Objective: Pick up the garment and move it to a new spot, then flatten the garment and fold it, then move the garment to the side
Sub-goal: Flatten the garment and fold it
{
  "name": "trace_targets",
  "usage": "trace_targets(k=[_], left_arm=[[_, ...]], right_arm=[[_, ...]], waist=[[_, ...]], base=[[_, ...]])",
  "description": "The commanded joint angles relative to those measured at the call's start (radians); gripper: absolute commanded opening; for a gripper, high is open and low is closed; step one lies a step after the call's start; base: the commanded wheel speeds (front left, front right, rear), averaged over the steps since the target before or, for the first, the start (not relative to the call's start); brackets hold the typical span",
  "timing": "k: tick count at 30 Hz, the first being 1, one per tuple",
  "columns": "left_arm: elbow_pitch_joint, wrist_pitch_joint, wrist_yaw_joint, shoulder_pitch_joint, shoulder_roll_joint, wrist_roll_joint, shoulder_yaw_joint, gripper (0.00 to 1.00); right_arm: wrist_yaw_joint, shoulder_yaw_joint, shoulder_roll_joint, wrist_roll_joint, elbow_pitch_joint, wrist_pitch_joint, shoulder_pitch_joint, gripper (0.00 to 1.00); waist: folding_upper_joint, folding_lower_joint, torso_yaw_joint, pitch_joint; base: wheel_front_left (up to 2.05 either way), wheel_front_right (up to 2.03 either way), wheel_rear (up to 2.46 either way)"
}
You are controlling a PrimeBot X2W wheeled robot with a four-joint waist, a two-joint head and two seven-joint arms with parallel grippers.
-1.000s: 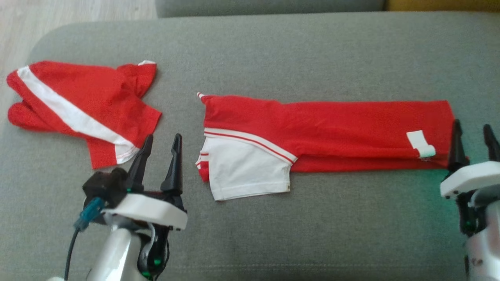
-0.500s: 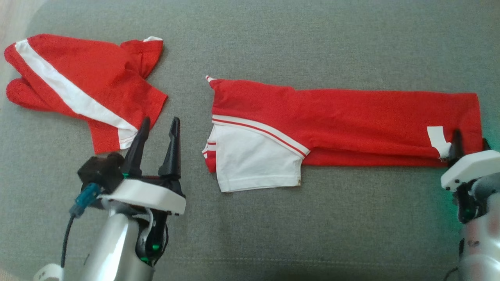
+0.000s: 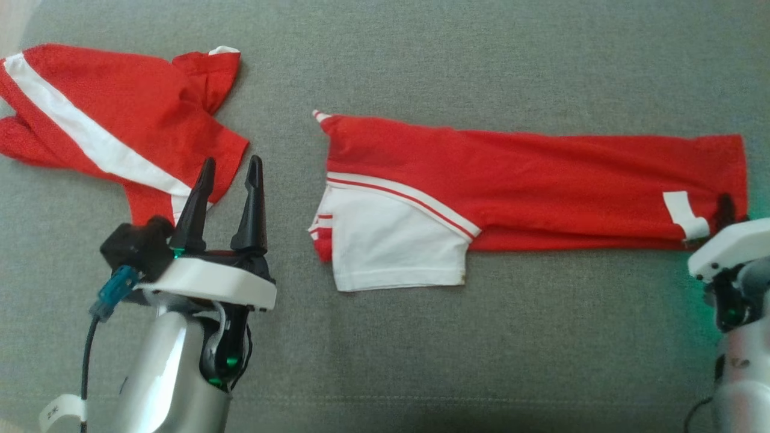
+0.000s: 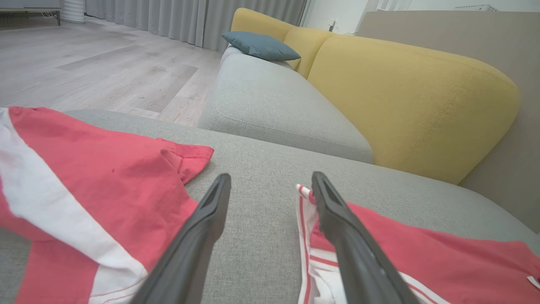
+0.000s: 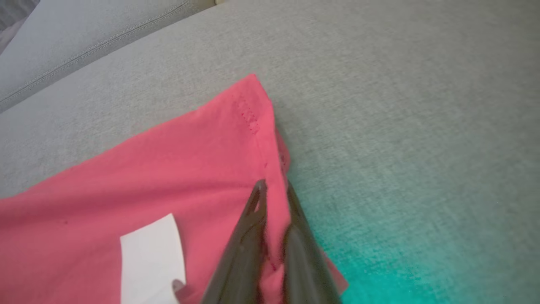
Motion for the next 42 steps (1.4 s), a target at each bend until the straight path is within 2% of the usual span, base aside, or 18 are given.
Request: trace_targets(k=[1, 5, 8, 13, 17, 22, 28, 37, 42], left_arm=[[-0.033, -0.012, 0.001, -0.034, 0.008, -0.001, 0.032, 1.0], [-0.03, -0.012, 0.001, -0.031, 0.008, -0.007, 0.029, 1.0], [-0.028, -0.012, 0.001, -0.023, 0.008, -0.013, 0.031, 1.0], [-0.023, -0.012, 0.002, -0.009, 0.008, -0.018, 0.032, 1.0], [-0.017, -0.012, 0.003, 0.011, 0.008, -0.023, 0.032, 1.0], [-0.01, -0.012, 0.005, 0.046, 0.008, -0.027, 0.031, 1.0], [-0.009, -0.012, 0.008, 0.089, 0.008, -0.036, 0.031, 1.0], [-0.01, -0.012, 0.007, 0.128, 0.008, -0.033, 0.014, 1.0], [-0.011, -0.012, 0.009, 0.137, 0.008, -0.038, 0.006, 1.0]], right_arm=[[-0.001, -0.021, -0.039, -0.006, -0.021, 0.005, -0.007, 0.0], [-0.001, -0.107, -0.069, -0.075, -0.019, -0.02, -0.014, 0.0], [-0.001, -0.209, -0.083, -0.19, -0.028, -0.071, -0.028, 0.0], [-0.001, -0.249, -0.046, -0.246, -0.022, -0.095, -0.051, 0.0], [-0.001, -0.212, -0.011, -0.255, -0.018, -0.107, -0.064, 0.0], [-0.001, -0.1, 0.031, -0.209, -0.029, -0.099, -0.072, 0.0], [-0.001, 0.088, 0.057, -0.083, -0.084, -0.046, -0.055, 0.0], [-0.001, 0.411, 0.059, 0.266, -0.163, 0.016, 0.021, 0.0], [-0.001, 0.563, 0.059, 0.4, -0.162, -0.011, 0.052, 0.0]], waist=[[0.0, 0.0, 0.0, -0.006], [0.0, 0.0, 0.004, -0.019], [0.0, 0.0, 0.01, -0.038], [0.0, 0.0, 0.014, -0.067], [0.0, 0.0, 0.013, -0.108], [0.0, 0.0, 0.01, -0.171], [0.0, 0.0, 0.015, -0.241], [0.0, 0.0, 0.064, -0.292], [0.0, 0.0, 0.105, -0.291]], base=[[0.0, 0.0, 0.0], [0.0, 0.0, 0.0], [0.0, 0.0, 0.0], [0.0, 0.0, 0.0], [0.0, 0.0, 0.0], [0.0, 0.0, 0.0], [0.0, 0.0, 0.0], [0.0, 0.0, 0.0], [0.0, 0.0, 0.0]])
